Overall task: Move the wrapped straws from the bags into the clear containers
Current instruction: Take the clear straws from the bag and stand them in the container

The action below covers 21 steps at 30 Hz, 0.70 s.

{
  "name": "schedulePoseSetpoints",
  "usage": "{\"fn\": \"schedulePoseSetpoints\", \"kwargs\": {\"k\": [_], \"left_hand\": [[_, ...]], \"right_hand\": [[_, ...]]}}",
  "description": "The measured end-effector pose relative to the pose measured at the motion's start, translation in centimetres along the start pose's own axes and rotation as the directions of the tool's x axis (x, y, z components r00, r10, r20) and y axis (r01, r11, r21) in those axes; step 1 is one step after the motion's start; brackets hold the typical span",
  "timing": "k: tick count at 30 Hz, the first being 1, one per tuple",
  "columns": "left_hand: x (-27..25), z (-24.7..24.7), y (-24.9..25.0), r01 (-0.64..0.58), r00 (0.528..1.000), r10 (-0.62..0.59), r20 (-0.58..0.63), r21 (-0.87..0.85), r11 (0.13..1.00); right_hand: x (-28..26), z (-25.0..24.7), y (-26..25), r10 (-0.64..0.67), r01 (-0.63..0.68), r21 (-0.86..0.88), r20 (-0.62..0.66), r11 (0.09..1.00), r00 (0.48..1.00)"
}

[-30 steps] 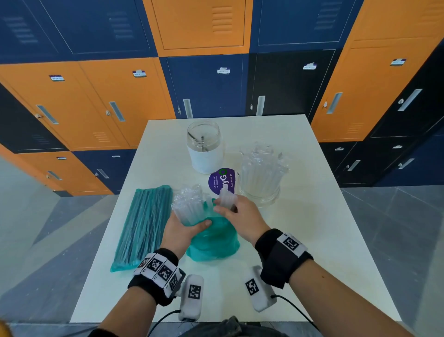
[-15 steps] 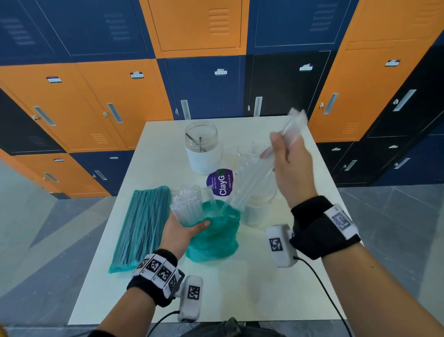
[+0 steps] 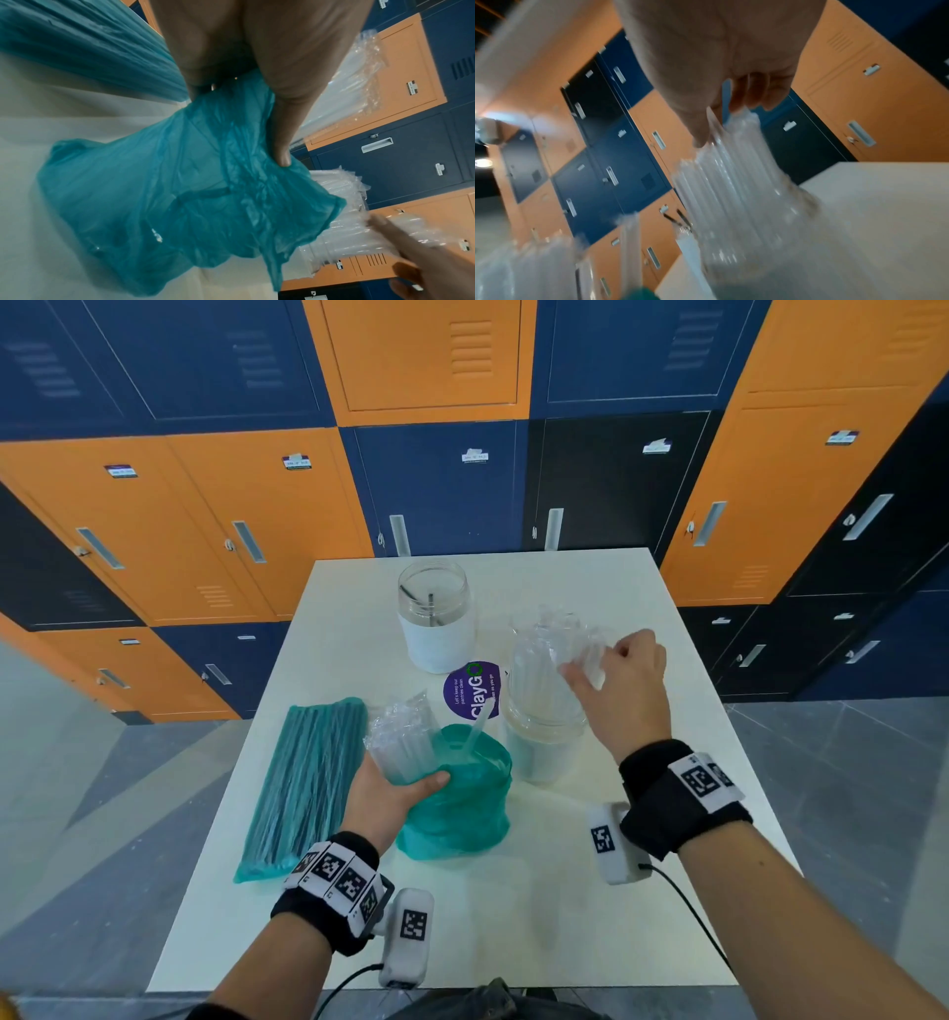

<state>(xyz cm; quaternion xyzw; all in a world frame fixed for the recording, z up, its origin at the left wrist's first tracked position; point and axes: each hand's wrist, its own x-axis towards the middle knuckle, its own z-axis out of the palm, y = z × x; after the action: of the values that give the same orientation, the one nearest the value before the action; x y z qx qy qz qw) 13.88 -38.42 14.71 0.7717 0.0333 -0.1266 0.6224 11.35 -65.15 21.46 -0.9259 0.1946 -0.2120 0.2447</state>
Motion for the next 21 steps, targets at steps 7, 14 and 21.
{"fn": "schedulePoseSetpoints", "kwargs": {"k": [7,14,21], "left_hand": [[0.0,-0.4,0.0,-0.002,1.0,0.003,0.019,-0.017,1.0],[0.2,-0.4,-0.1,0.003,1.0,-0.003,0.024,-0.02,1.0],[0.2,-0.3,0.0,-0.004,1.0,0.004,0.016,-0.011,1.0]], "right_hand": [[-0.8,0.4,-0.1,0.042,-0.033,0.178,-0.047,0.983,0.998],[-1.6,1.4,0.5,-0.061,0.068,0.201,-0.038,0.977,0.997],[-1.5,1.2,0.3,-0.076,0.081,0.077,-0.062,0.994,0.995]]}}
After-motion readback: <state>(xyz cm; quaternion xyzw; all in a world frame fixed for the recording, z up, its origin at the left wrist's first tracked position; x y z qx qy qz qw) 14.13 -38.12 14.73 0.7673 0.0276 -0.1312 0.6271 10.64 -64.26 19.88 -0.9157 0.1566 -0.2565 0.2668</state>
